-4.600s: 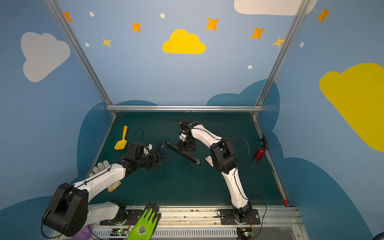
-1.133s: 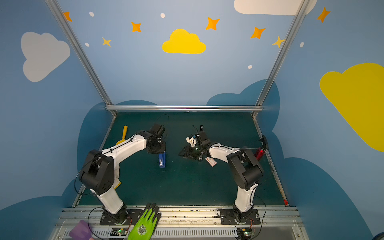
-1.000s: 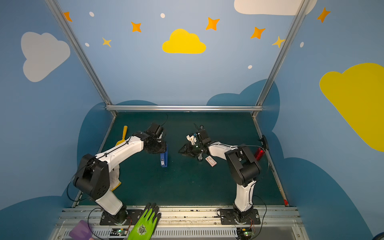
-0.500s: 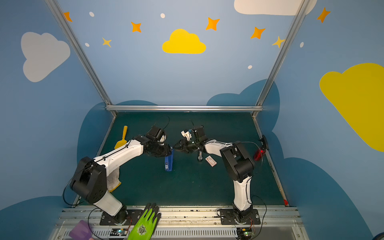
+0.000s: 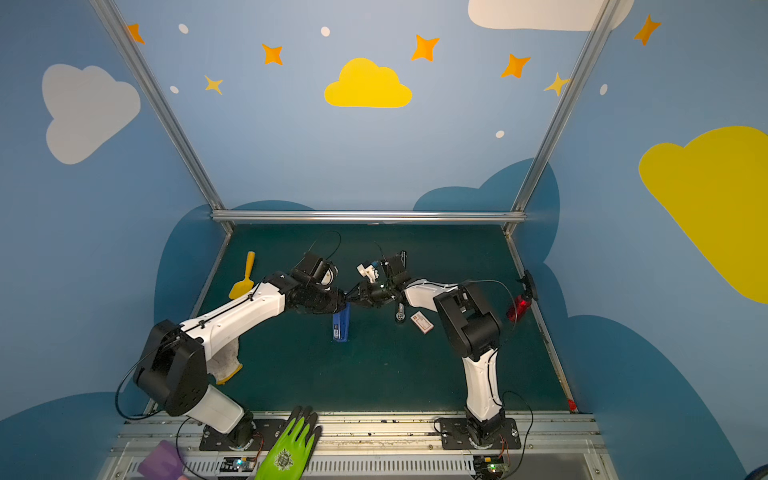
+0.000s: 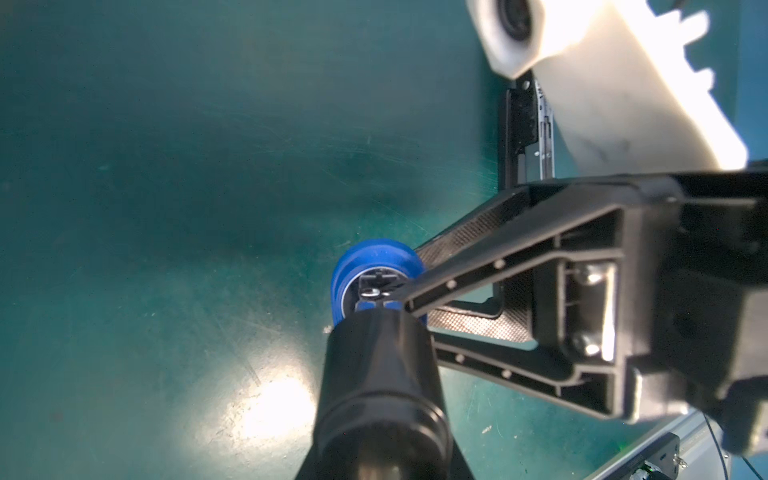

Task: Load the staples into the stapler

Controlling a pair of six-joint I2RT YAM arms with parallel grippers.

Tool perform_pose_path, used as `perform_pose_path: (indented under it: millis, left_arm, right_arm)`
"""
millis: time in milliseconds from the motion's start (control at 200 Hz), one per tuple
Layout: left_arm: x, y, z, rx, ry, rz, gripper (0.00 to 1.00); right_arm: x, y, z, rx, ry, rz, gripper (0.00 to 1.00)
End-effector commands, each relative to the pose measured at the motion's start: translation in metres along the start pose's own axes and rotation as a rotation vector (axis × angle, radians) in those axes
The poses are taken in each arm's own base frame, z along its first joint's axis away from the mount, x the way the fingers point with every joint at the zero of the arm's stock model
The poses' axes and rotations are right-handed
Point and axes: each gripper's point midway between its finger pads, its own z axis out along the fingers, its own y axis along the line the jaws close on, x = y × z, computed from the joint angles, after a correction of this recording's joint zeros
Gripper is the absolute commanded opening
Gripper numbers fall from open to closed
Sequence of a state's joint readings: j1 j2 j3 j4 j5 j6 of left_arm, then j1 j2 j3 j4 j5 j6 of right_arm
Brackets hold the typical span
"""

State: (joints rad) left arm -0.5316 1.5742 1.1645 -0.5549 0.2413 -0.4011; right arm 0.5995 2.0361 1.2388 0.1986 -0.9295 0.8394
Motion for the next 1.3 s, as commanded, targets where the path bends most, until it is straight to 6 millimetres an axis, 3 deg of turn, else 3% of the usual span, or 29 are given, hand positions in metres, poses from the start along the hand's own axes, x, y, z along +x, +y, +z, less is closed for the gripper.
perform_pose_path:
  millis: [0, 65, 461, 711, 1031, 1297]
  left_arm:
    - [-0.016, -0.017, -0.017, 0.063, -0.085, 0.022, 0.04]
    - [-0.015, -0.016, -0.019, 0.057, -0.091, 0.02, 0.04]
    - [0.001, 0.008, -0.052, -0.006, -0.187, -0.02, 0.04]
    - [0.023, 0.02, -0.06, -0.004, -0.198, -0.066, 0.04]
    - [0.07, 0.053, -0.042, -0.037, -0.16, -0.18, 0.04]
    - [0.101, 0.076, -0.019, -0.092, -0.142, -0.228, 0.04]
  right_arm:
    - [-0.004, 0.0, 0.006, -0.012, 0.011, 0.0, 0.1]
    - [-0.009, -0.001, 0.005, -0.014, 0.006, 0.004, 0.0]
    - [-0.068, -0.022, -0.034, 0.022, -0.152, 0.073, 0.0]
    - [-0.097, -0.031, -0.051, 0.004, -0.241, 0.119, 0.0]
    - [-0.121, -0.038, -0.061, -0.028, -0.299, 0.15, 0.0]
    - [-0.127, -0.041, -0.057, -0.045, -0.297, 0.16, 0.0]
